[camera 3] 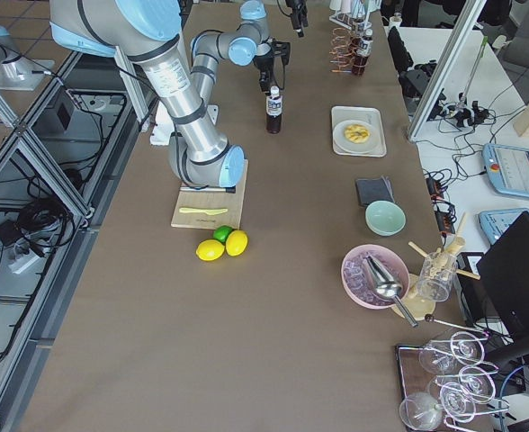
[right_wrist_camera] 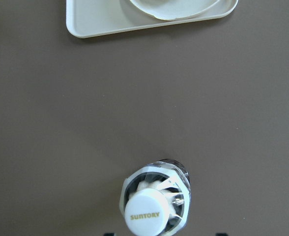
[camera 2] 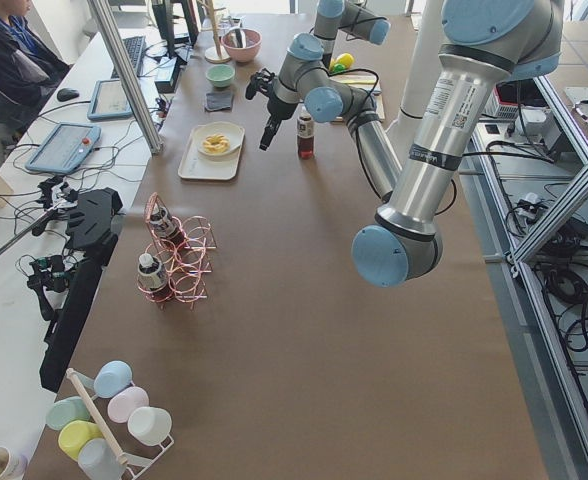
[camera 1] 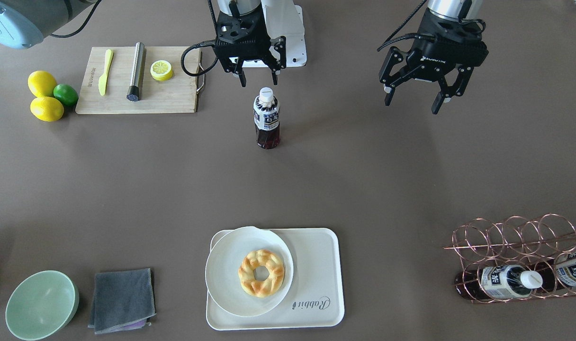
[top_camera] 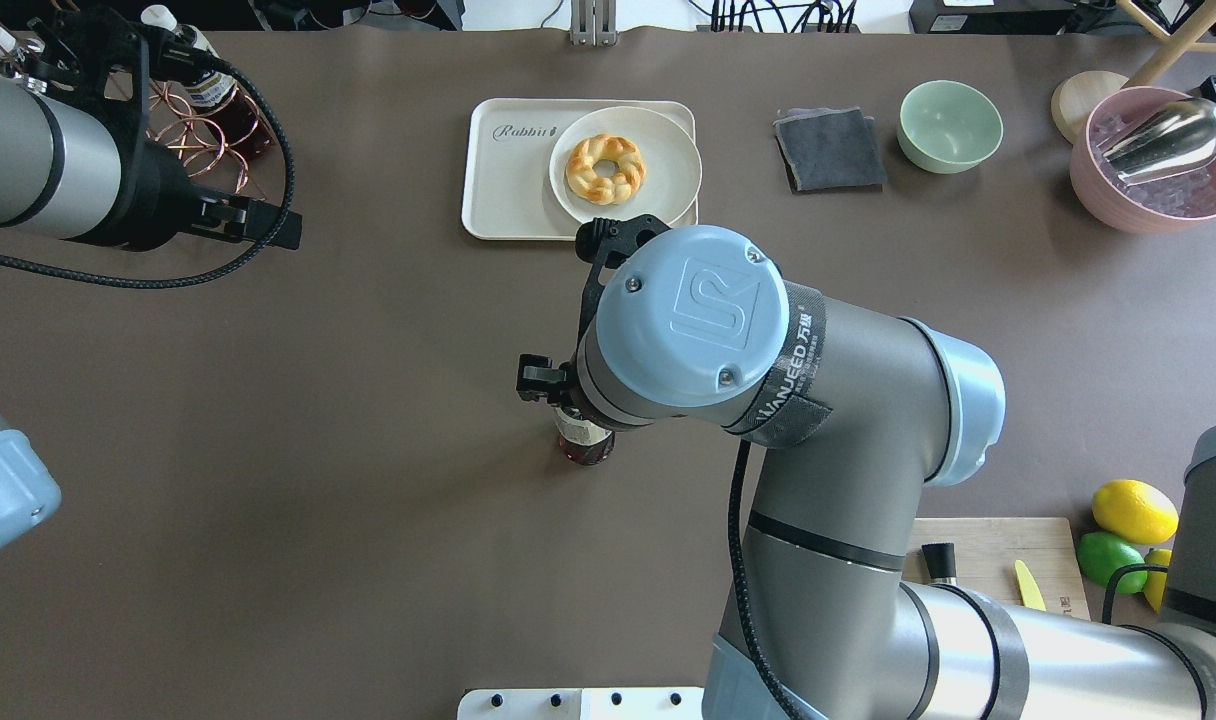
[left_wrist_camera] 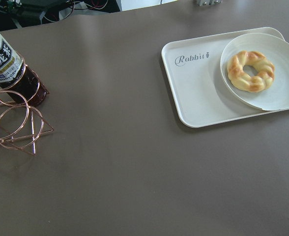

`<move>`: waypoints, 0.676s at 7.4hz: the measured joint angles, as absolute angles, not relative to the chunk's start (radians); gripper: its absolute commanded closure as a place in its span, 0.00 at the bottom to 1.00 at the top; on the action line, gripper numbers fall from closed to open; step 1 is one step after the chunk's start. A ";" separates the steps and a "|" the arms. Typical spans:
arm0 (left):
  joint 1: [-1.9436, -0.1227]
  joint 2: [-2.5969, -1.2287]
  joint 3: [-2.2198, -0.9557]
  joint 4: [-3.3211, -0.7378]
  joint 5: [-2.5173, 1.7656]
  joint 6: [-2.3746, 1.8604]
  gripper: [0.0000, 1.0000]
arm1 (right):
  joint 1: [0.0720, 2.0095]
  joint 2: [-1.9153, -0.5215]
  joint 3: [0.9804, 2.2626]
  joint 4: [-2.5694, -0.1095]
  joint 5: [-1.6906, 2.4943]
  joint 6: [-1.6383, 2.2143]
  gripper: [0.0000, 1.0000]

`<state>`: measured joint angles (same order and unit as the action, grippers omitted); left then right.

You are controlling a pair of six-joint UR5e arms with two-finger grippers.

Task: Place tea on tray
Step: 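Withdraw the left gripper toward the rack while the right gripper reaches for the bottle, then grasp the tea bottle with the right gripper and lift it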

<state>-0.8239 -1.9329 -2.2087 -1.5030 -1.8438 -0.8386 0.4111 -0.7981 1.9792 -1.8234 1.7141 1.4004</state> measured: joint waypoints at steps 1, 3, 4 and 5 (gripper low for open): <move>-0.824 -1.925 -2.216 -1.507 -1.844 -0.841 0.03 | 0.407 -0.785 1.957 -1.825 1.701 1.400 0.35; -0.824 -1.915 -2.220 -1.513 -1.844 -0.846 0.03 | 0.405 -0.770 1.928 -1.825 1.684 1.400 0.45; -0.824 -1.910 -2.221 -1.514 -1.844 -0.848 0.03 | 0.404 -0.767 1.920 -1.825 1.677 1.399 0.63; -0.824 -1.905 -2.222 -1.515 -1.844 -0.853 0.03 | 0.404 -0.758 1.906 -1.824 1.669 1.398 1.00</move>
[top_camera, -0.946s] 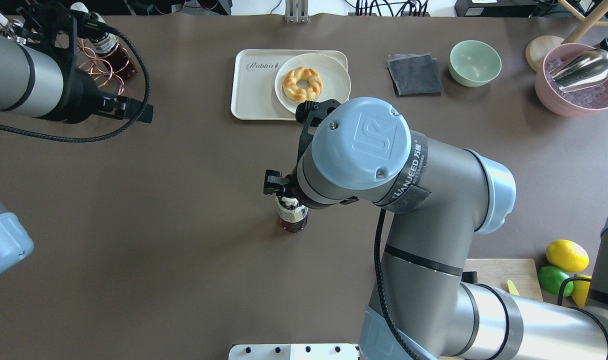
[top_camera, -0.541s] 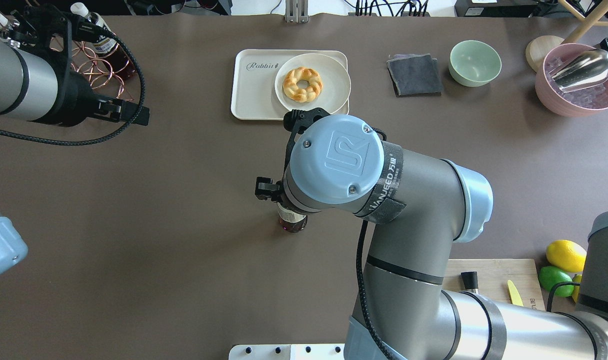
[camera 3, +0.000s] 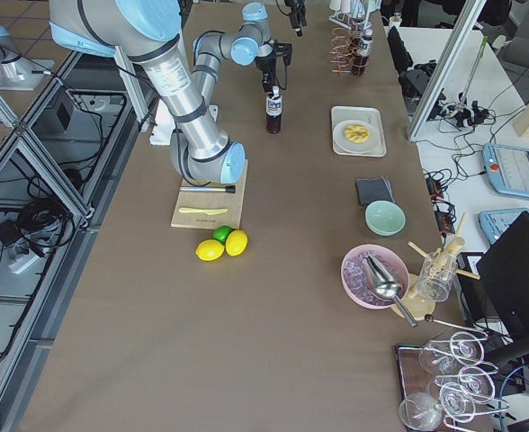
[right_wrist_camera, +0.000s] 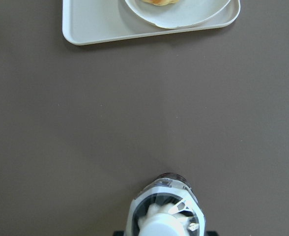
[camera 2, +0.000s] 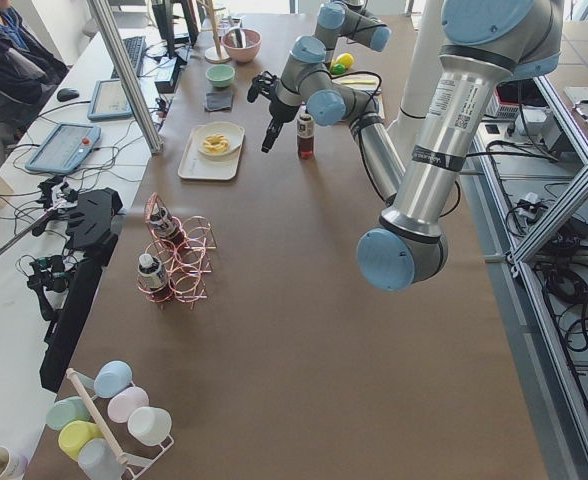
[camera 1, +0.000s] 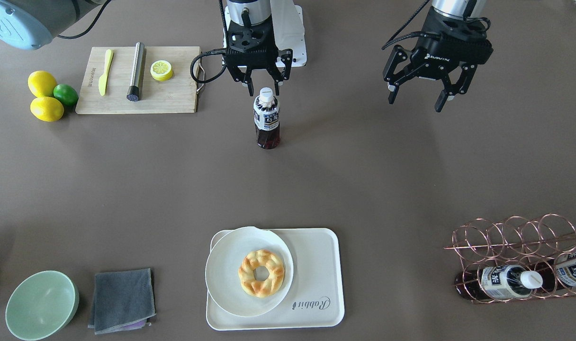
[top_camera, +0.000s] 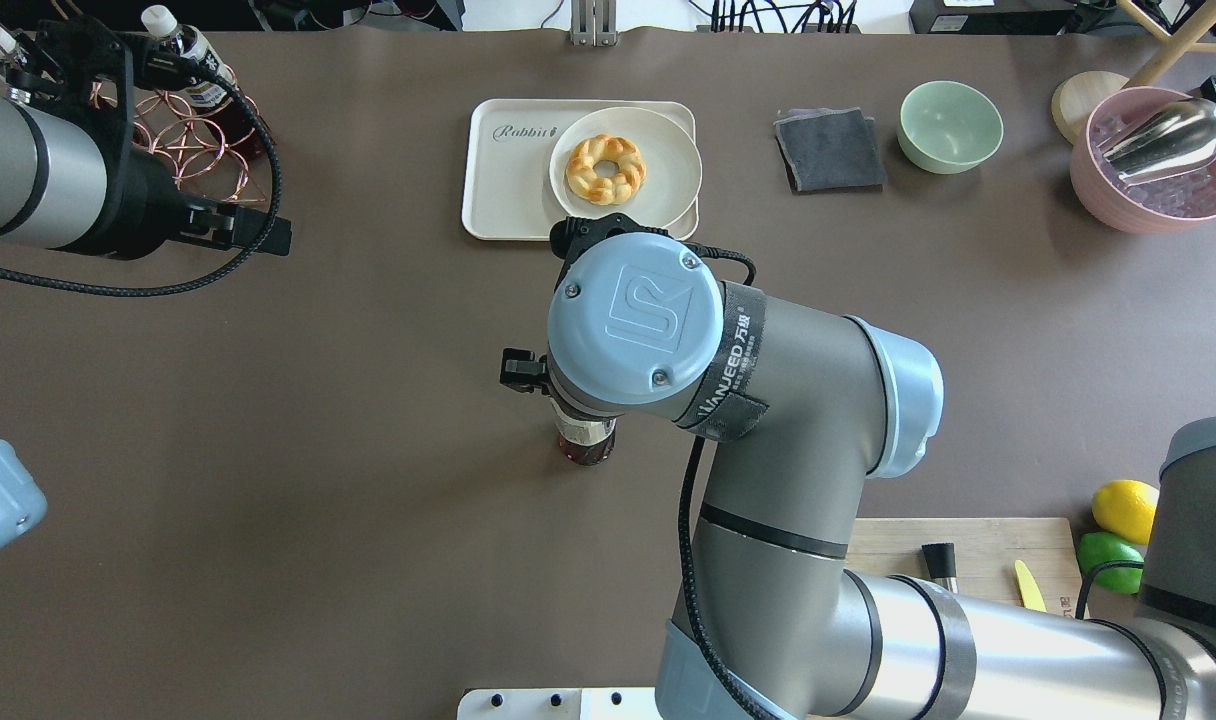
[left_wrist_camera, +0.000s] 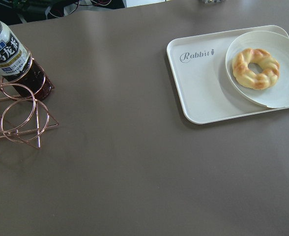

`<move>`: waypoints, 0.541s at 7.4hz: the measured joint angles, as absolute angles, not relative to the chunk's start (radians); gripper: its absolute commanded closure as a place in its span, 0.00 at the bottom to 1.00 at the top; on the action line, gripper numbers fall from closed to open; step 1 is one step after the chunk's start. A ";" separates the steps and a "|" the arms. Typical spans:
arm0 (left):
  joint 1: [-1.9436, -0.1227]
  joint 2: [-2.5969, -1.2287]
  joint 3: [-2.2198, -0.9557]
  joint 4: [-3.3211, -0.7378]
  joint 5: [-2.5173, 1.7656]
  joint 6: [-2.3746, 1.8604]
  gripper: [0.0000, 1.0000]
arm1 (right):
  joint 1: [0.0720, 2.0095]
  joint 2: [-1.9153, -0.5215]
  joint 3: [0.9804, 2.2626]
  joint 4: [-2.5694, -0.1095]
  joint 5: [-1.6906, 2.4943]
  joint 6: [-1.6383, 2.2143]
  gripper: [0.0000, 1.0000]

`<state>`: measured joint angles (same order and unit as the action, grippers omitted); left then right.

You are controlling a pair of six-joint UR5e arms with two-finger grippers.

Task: Place tea on tray
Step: 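Grasp the tea bottle with the right gripper and lift it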

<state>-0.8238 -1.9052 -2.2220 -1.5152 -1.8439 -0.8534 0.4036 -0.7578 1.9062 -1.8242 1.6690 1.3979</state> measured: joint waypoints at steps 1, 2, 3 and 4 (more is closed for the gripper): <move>-0.824 -1.903 -2.222 -1.515 -1.844 -0.858 0.03 | 0.404 -0.746 1.890 -1.824 1.664 1.398 1.00; -0.824 -1.902 -2.220 -1.516 -1.844 -0.859 0.03 | 0.404 -0.737 1.881 -1.825 1.662 1.397 1.00; -0.824 -1.900 -2.219 -1.516 -1.844 -0.859 0.03 | 0.409 -0.730 1.877 -1.826 1.661 1.393 1.00; -0.825 -1.883 -2.221 -1.519 -1.844 -0.853 0.03 | 0.423 -0.711 1.867 -1.833 1.662 1.388 1.00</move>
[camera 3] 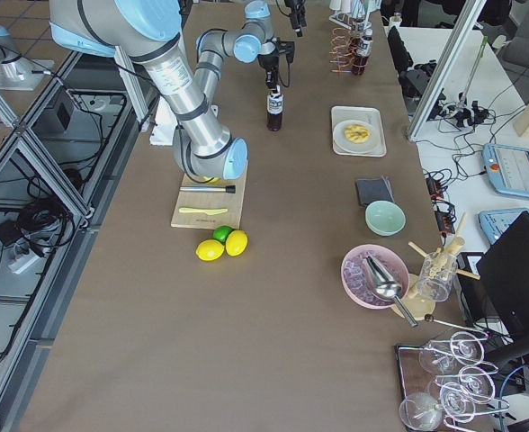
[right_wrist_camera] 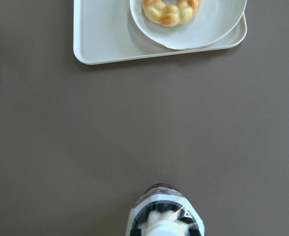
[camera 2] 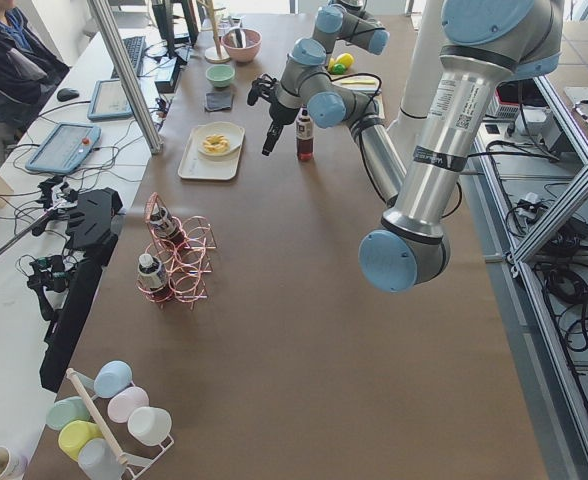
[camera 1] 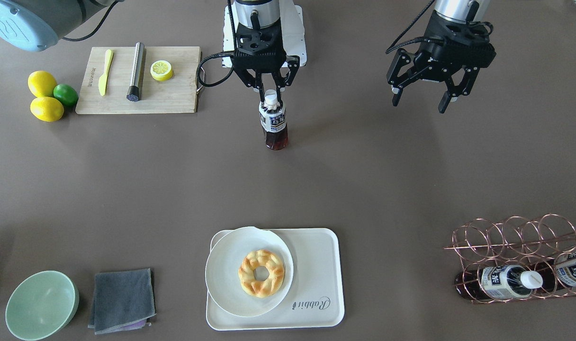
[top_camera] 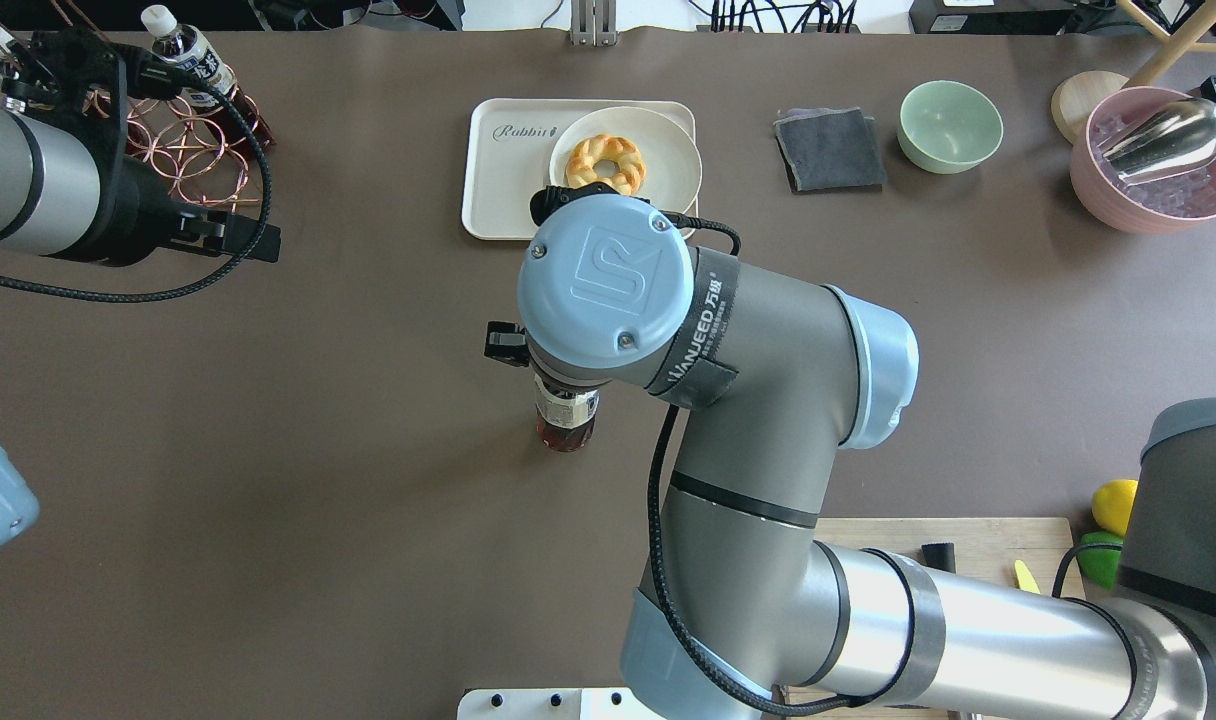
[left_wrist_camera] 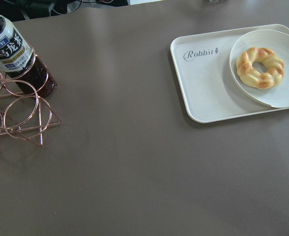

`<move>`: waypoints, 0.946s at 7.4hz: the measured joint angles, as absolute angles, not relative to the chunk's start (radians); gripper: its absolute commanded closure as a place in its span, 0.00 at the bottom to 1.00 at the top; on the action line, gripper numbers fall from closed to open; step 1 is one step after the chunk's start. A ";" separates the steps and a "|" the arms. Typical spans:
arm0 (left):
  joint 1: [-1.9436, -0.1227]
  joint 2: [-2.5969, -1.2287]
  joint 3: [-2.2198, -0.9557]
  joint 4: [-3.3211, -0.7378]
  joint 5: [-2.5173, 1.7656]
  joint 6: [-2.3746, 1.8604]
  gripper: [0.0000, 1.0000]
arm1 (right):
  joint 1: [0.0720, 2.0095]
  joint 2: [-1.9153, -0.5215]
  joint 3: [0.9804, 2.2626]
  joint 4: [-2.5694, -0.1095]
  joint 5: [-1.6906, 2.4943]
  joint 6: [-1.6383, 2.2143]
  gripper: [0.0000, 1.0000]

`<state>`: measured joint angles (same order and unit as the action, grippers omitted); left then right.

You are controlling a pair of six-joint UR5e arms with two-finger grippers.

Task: Place tea on tray
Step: 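Grasp the tea bottle with the right gripper and lift it, then carry the bottle with the right gripper and lower it onto the white tray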

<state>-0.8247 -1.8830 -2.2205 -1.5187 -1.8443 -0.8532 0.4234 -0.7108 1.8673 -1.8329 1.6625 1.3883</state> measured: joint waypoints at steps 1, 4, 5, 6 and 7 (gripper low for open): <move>-0.828 -1.843 -2.222 -1.543 -1.851 -0.848 0.03 | 0.445 -0.665 1.829 -1.849 1.664 1.375 1.00; -0.977 -1.712 -2.162 -1.676 -2.069 -0.739 0.03 | 0.553 -0.497 1.635 -1.857 1.678 1.290 1.00; -1.059 -1.680 -2.132 -1.683 -2.152 -0.668 0.03 | 0.591 -0.396 1.499 -1.844 1.697 1.260 1.00; -1.154 -1.645 -2.092 -1.682 -2.219 -0.561 0.03 | 0.623 -0.310 1.353 -1.782 1.712 1.244 1.00; -1.246 -1.623 -2.039 -1.678 -2.282 -0.444 0.03 | 0.653 -0.257 1.218 -1.690 1.736 1.222 1.00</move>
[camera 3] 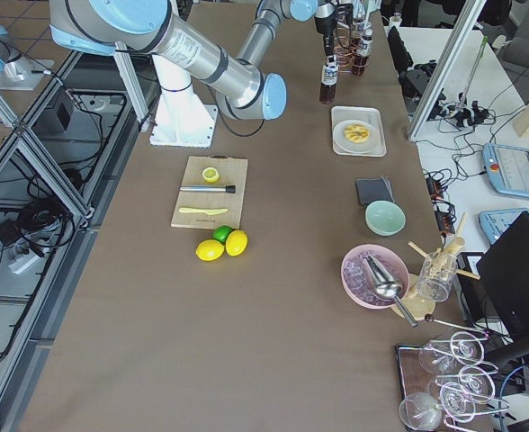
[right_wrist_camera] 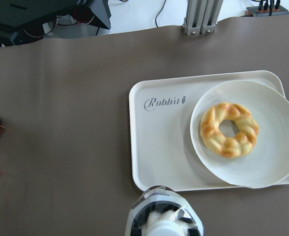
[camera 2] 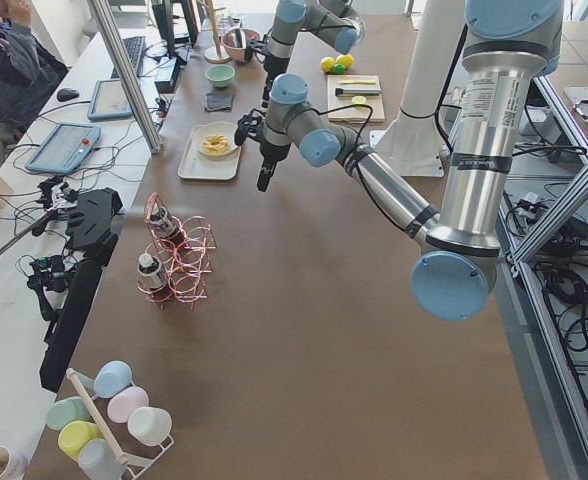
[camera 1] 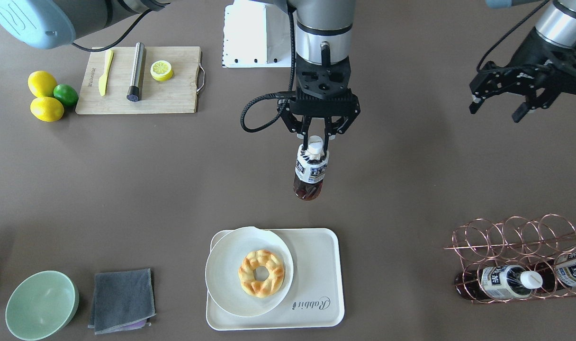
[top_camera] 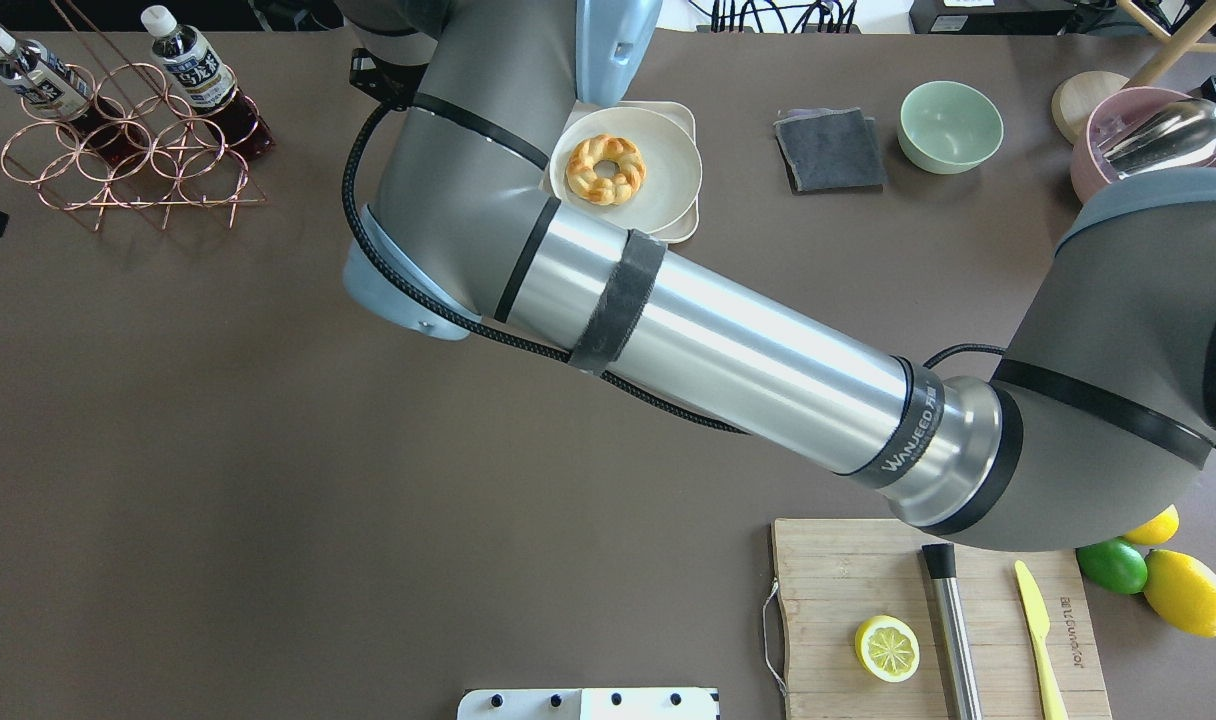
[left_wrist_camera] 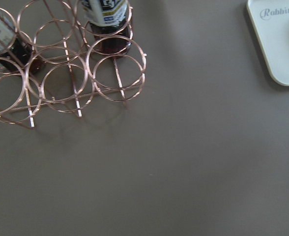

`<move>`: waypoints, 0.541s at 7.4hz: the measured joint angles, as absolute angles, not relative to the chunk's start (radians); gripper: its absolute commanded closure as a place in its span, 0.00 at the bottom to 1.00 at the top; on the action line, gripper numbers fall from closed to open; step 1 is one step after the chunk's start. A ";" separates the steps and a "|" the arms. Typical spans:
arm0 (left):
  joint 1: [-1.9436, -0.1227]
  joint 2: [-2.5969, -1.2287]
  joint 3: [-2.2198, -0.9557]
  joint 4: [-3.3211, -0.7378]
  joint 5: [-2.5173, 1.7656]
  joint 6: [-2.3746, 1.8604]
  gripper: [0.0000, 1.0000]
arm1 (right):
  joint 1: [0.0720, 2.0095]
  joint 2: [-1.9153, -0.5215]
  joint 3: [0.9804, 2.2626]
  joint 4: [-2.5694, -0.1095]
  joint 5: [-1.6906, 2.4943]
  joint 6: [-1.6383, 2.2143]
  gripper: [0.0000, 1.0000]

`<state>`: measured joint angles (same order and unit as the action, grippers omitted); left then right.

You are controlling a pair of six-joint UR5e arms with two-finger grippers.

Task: Place tea on tray
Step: 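Carry the bottle with the right gripper and lower it onto the white tray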

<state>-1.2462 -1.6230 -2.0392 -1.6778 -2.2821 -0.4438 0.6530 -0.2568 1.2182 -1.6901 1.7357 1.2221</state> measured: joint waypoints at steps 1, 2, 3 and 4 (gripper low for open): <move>-1.334 -1.603 -1.983 -1.666 -2.337 -0.320 0.03 | 0.683 -0.207 1.089 -1.617 1.757 1.178 1.00; -1.391 -1.595 -1.952 -1.633 -2.368 -0.233 0.03 | 0.708 -0.163 0.991 -1.582 1.776 1.148 1.00; -1.430 -1.596 -1.938 -1.578 -2.384 -0.168 0.03 | 0.727 -0.137 0.914 -1.539 1.789 1.137 1.00; -1.471 -1.598 -1.933 -1.522 -2.391 -0.120 0.03 | 0.744 -0.122 0.836 -1.465 1.796 1.138 1.00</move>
